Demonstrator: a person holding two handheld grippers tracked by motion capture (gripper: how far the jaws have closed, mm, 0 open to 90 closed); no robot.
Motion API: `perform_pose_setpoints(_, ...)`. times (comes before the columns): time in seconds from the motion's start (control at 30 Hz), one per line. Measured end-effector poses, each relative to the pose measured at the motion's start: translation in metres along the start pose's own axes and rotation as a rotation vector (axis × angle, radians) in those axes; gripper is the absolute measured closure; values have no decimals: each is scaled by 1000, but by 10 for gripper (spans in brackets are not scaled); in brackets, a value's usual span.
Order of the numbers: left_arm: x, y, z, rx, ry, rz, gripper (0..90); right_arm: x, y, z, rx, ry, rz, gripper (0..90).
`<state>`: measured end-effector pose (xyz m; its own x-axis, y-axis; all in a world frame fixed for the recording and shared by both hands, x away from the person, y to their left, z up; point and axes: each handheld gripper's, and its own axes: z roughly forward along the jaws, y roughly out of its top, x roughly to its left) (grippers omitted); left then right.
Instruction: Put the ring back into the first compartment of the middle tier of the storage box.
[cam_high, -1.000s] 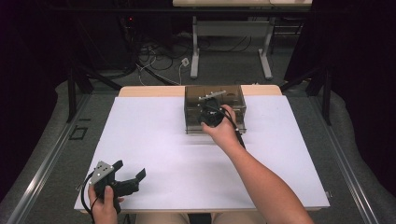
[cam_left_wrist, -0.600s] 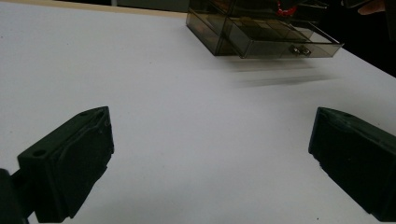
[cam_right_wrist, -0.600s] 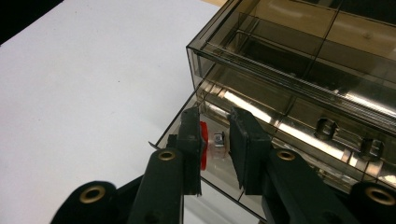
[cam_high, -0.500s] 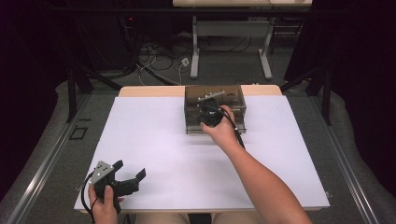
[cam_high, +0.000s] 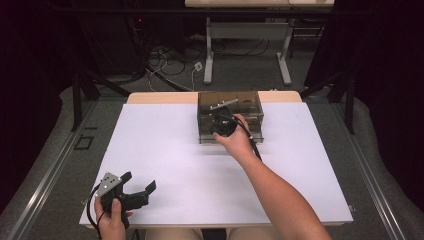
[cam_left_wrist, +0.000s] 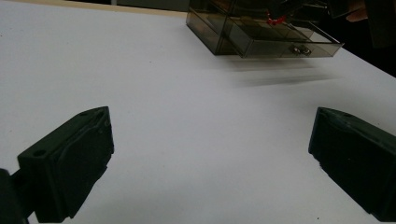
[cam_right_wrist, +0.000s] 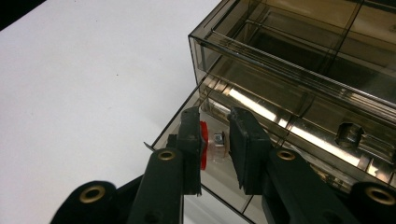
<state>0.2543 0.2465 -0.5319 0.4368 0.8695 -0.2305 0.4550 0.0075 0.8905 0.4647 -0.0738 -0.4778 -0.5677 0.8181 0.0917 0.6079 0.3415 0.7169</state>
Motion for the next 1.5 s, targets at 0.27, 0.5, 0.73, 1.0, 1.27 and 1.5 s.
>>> perform_pose_setpoints(0.27,0,0,0,-1,-1,-1,1,0,-2,9,13,-16,-1,744)
perform_pose_setpoints(0.5,0,0,0,-3,-3,-3,2,1,-4,16,33,-27,-7,744)
perform_pose_setpoints(0.73,0,0,0,-3,-5,-3,1,1,-6,21,41,-34,-15,744)
perform_pose_setpoints(1.0,0,0,0,-2,-4,-4,2,1,-7,23,48,-37,-16,743)
perform_pose_setpoints(1.27,0,0,1,0,-7,0,1,2,-7,24,52,-40,-18,743)
perform_pose_setpoints(1.5,0,0,0,-1,-5,-2,1,1,-7,24,39,-37,-11,713)
